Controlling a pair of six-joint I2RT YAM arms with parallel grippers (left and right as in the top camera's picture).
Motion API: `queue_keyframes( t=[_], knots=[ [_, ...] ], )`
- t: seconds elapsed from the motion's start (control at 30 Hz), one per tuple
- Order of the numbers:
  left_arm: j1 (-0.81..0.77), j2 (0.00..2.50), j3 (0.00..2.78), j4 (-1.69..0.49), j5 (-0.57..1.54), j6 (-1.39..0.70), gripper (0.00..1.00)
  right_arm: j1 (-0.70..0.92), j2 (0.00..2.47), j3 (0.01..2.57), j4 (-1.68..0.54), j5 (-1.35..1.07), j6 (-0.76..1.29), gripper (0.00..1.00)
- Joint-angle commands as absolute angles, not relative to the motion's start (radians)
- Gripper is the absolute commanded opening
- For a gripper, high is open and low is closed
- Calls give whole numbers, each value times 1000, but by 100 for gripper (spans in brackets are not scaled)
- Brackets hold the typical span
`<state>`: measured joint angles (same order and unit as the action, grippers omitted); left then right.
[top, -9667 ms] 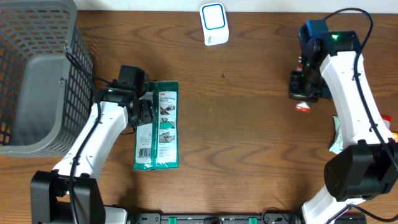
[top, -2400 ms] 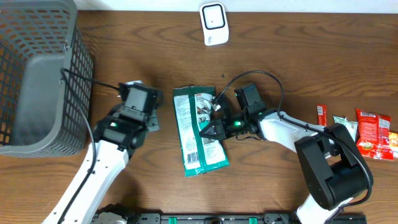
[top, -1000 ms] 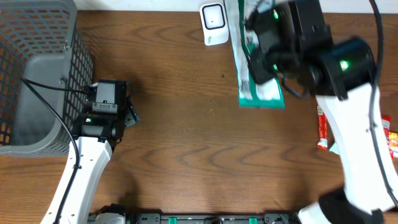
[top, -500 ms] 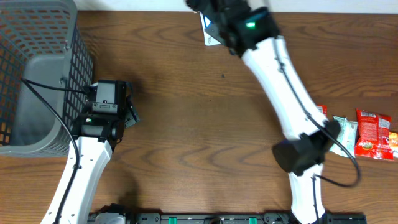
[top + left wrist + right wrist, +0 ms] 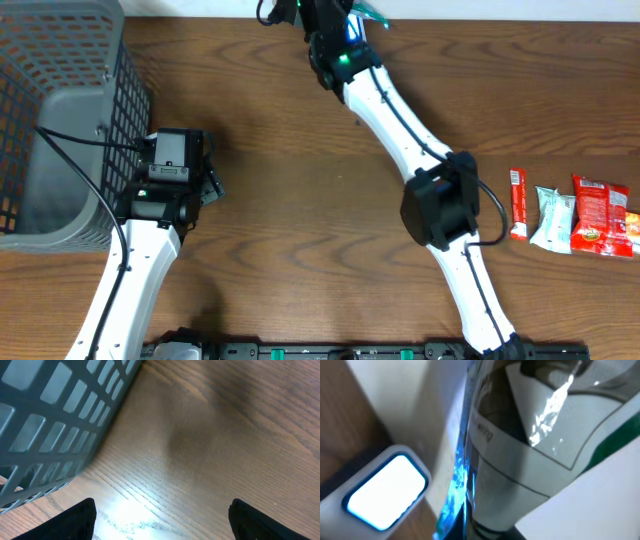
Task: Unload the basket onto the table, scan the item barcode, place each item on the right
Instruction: 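Raise the gloves pack to the scanner and hold its barcode against it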
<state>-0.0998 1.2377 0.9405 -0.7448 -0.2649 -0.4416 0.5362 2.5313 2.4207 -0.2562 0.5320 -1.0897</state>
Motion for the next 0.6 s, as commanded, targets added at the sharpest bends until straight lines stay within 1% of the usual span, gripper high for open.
queue_keyframes(
  t=[0.0,0.27,0.47,0.57],
  knots=[
    [-96,1240,942,-748,-270,-443,86,539,2585,2436,-169,555,-1139,1],
    [-96,1240,942,-748,-270,-443,86,537,2670,2436,-147,471,-1136,4],
    [-96,1240,942,-748,-270,-443,86,546,2674,2434,-162,435,-1040,2],
    [-96,1240,942,-748,-270,-443,86,552,2674,2434,-207,399,-991,1]
  ],
)
